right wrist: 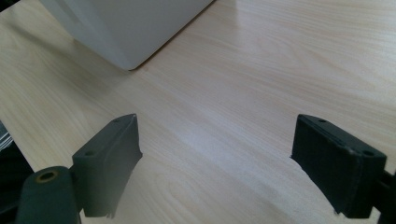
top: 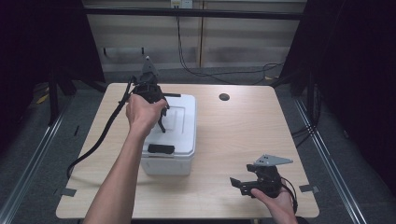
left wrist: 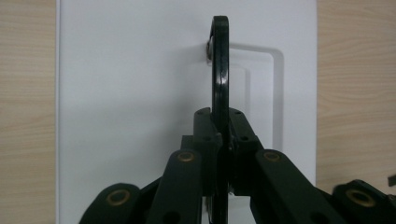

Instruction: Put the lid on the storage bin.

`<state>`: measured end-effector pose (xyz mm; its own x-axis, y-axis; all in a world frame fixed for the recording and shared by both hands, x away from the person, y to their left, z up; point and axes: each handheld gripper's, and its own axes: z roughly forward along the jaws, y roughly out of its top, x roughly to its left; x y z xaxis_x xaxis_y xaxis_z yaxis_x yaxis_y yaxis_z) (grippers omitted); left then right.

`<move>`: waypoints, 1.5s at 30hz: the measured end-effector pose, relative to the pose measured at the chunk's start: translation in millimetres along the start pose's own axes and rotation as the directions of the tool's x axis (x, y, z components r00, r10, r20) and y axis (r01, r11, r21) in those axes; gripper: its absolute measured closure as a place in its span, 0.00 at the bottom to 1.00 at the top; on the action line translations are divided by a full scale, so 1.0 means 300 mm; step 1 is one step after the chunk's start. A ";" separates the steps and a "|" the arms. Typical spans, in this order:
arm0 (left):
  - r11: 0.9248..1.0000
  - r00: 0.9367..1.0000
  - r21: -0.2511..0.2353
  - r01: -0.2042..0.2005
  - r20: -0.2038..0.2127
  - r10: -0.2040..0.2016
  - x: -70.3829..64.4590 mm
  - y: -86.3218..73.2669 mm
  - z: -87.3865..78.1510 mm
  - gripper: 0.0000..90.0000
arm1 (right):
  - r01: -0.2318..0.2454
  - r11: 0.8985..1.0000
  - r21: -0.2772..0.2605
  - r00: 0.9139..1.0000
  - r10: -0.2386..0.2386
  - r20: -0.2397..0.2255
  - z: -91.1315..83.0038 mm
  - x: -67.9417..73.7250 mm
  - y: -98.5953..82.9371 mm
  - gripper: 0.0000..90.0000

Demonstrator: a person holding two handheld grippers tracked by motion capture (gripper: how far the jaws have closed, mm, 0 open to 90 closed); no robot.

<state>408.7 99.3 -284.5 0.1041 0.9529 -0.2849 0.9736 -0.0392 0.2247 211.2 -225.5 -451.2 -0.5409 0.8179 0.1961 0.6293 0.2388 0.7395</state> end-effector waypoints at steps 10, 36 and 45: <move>1.000 1.000 -0.014 0.012 -0.022 -0.012 0.001 -0.004 0.015 0.94 | 0.002 1.000 0.001 1.000 -0.002 -0.003 0.000 0.000 0.000 0.16; 0.999 0.999 0.013 0.038 -0.007 -0.038 0.033 -0.008 0.050 0.94 | 0.003 1.000 0.003 1.000 -0.003 -0.005 0.001 0.000 0.000 0.16; 0.999 1.000 0.026 0.026 -0.007 -0.026 0.027 -0.001 0.061 0.93 | 0.004 1.000 0.003 1.000 -0.004 -0.006 0.001 -0.001 0.000 0.16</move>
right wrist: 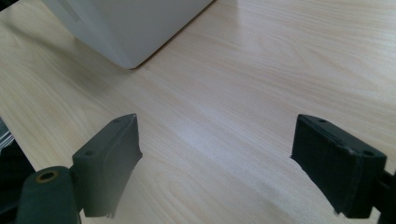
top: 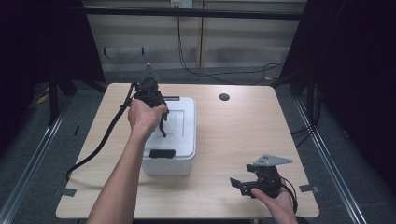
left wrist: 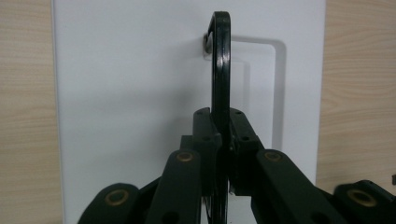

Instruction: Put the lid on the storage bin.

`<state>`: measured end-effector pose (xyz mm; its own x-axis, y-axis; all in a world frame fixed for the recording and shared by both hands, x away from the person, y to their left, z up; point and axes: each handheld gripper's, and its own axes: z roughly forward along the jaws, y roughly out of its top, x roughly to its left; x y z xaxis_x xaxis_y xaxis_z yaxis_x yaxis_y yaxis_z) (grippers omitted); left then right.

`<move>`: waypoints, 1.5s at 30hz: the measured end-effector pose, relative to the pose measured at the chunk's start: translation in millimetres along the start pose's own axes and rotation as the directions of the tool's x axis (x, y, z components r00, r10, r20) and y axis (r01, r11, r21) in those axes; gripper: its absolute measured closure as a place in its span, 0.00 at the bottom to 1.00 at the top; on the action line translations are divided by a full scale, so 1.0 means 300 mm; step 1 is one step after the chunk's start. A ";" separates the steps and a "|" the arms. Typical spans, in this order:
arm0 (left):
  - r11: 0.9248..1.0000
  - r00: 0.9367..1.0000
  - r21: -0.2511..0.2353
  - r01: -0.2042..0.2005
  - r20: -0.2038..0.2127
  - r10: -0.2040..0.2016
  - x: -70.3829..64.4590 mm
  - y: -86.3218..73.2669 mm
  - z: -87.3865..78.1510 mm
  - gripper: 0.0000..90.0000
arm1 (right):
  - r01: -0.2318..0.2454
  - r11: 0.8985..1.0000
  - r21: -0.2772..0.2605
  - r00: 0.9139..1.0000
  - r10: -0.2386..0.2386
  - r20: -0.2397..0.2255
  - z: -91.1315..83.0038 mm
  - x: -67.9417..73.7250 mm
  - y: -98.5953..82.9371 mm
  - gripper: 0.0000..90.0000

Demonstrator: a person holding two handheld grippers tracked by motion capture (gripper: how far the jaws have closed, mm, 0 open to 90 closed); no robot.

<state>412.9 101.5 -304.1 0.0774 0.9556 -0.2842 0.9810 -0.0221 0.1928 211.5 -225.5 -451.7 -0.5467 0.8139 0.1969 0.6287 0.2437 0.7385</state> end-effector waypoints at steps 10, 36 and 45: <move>1.000 1.000 0.003 0.000 -0.007 0.000 -0.003 -0.001 0.018 0.93 | -0.005 1.000 0.006 1.000 0.005 0.002 0.000 0.001 0.000 0.16; 0.996 0.995 0.005 -0.087 -0.055 0.087 0.002 -0.005 0.022 0.83 | 0.005 1.000 0.014 1.000 -0.005 -0.003 0.005 0.001 0.001 0.16; 0.984 0.985 -0.026 -0.174 -0.020 0.173 0.005 -0.007 0.004 0.53 | 0.004 1.000 0.014 1.000 -0.004 -0.006 0.004 0.000 0.000 0.16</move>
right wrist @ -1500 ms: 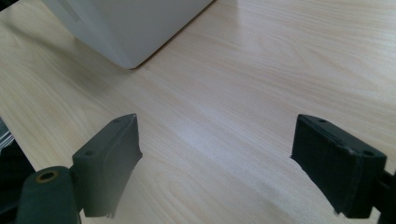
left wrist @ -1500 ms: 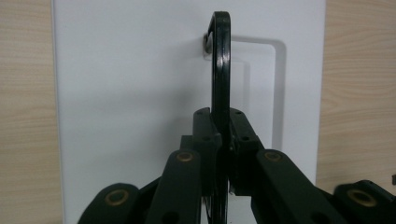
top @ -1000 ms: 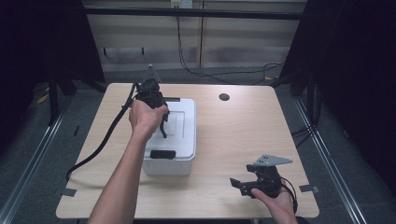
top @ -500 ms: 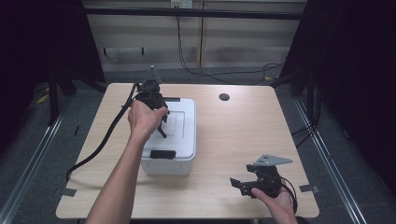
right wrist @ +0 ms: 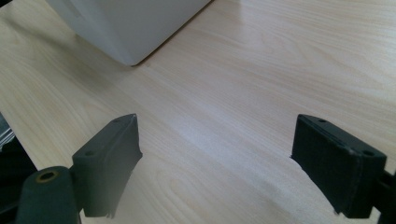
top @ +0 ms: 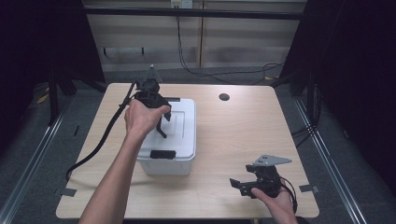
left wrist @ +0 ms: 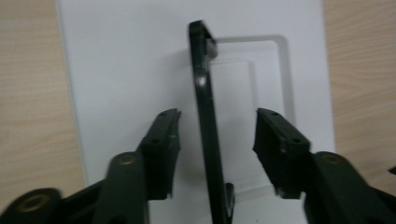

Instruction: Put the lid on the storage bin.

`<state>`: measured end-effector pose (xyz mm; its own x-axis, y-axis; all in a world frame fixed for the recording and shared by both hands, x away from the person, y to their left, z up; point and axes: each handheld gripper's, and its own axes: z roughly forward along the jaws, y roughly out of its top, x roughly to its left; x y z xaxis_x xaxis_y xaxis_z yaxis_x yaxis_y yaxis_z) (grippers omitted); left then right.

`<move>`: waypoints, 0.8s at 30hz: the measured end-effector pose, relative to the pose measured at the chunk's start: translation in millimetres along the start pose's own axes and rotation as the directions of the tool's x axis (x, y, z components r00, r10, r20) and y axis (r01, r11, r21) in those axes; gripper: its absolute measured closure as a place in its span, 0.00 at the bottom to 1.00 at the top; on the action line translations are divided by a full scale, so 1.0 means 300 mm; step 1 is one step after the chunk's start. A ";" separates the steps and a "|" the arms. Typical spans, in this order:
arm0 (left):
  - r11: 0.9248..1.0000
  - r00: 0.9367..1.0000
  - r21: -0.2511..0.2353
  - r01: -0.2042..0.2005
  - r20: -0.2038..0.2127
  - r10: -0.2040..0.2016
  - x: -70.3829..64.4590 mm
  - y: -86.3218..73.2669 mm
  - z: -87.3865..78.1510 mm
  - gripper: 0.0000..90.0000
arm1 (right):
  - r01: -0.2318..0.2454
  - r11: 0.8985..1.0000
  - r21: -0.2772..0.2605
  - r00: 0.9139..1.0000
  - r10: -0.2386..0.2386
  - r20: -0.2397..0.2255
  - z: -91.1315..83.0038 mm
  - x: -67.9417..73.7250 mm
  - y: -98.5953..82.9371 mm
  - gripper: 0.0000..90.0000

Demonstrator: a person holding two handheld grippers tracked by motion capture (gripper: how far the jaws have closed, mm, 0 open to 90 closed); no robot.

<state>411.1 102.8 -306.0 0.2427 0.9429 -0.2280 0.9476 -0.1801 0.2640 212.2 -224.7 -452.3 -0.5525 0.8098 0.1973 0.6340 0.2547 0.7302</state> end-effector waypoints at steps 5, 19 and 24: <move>0.999 0.999 -0.023 -0.045 0.024 0.046 0.019 -0.002 -0.025 0.35 | -0.003 1.000 0.000 1.000 0.003 0.001 -0.001 0.000 0.000 0.16; 0.968 0.950 -0.133 -0.211 0.205 0.235 0.139 -0.047 -0.085 0.22 | -0.006 1.000 -0.003 1.000 0.007 0.006 -0.001 -0.002 -0.001 0.16; 0.957 0.949 -0.161 -0.240 0.168 0.266 0.175 -0.071 -0.109 0.22 | -0.007 1.000 -0.004 1.000 0.007 0.007 -0.001 -0.001 0.000 0.16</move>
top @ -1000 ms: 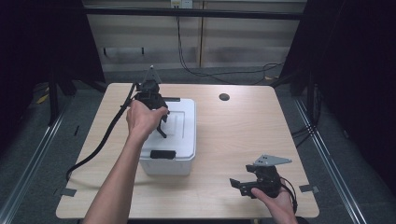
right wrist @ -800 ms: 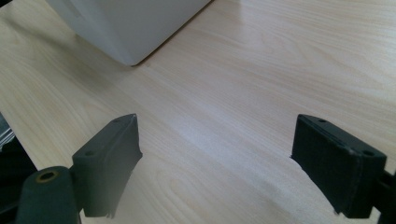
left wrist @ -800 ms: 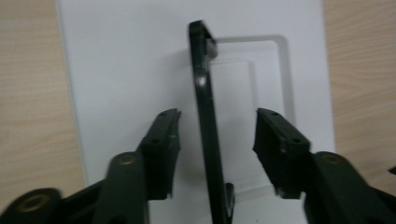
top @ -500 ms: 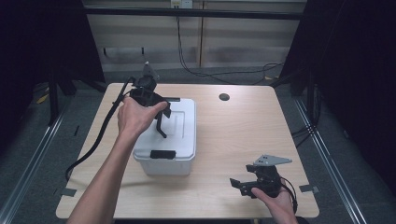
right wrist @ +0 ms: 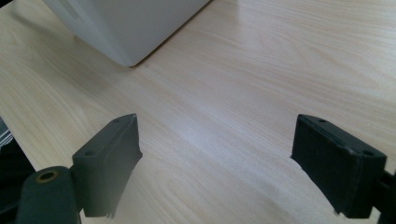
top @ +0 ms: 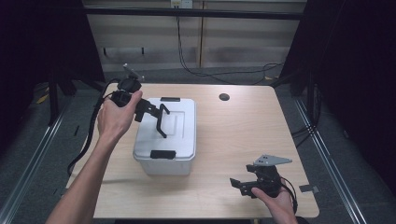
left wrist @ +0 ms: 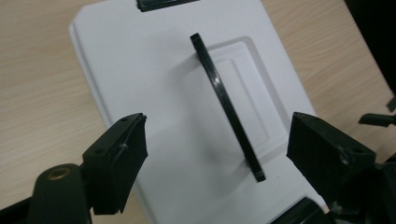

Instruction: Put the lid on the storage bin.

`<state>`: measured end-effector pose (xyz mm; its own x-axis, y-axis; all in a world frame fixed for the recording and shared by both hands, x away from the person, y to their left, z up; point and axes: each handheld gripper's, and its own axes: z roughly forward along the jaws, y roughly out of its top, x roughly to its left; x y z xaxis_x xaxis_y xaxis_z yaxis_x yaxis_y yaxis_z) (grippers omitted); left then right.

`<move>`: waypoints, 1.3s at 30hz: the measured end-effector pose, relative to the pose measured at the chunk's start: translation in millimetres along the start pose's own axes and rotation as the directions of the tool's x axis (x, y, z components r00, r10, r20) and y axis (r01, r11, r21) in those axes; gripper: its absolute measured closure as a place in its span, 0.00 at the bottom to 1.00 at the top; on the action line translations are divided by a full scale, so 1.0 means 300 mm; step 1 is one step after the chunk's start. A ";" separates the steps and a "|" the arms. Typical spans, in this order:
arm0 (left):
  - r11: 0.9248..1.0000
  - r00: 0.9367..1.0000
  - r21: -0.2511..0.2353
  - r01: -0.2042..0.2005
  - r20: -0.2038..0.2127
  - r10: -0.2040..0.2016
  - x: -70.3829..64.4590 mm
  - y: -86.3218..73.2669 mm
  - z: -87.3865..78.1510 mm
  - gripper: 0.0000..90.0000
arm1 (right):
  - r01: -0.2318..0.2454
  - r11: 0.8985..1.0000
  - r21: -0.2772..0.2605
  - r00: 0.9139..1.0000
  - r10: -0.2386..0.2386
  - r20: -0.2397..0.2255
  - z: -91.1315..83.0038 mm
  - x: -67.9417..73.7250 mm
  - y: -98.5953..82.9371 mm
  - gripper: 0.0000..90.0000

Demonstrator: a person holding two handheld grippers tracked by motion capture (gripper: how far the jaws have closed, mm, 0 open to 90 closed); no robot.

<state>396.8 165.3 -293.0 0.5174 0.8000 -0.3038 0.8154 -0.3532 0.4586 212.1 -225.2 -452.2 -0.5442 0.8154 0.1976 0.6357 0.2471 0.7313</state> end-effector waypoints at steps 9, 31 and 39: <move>0.995 0.996 -0.045 -0.084 0.023 0.085 0.068 -0.066 -0.054 0.22 | -0.005 1.000 -0.002 1.000 0.005 0.000 -0.001 -0.001 -0.001 0.16; 0.978 0.988 -0.154 -0.141 0.042 0.149 0.160 -0.250 -0.101 0.23 | -0.009 1.000 -0.002 1.000 0.009 0.008 0.000 -0.004 -0.001 0.16; 0.972 0.988 -0.198 -0.128 0.064 0.143 0.217 -0.356 -0.080 0.23 | -0.014 1.000 -0.002 1.000 0.014 0.013 -0.001 -0.004 -0.002 0.16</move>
<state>337.3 266.7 -341.9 0.6441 0.7087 -0.2878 0.6751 -0.3498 0.6495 212.4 -226.4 -452.7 -0.5284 0.8252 0.1995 0.6420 0.2347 0.7299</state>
